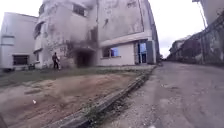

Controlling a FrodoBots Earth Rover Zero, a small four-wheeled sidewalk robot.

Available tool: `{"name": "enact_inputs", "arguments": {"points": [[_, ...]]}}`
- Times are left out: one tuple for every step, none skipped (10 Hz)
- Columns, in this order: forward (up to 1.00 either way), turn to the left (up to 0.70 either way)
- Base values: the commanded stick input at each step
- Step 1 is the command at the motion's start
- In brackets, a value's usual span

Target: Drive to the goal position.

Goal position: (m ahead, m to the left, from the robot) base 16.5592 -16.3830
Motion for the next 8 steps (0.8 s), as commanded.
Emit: {"name": "enact_inputs", "arguments": {"points": [[0.00, 0.00], [0.00, 0.00], [0.00, 0.00], [0.00, 0.00], [0.00, -0.50], [0.00, -0.50], [0.00, -0.50], [0.00, -0.50]]}}
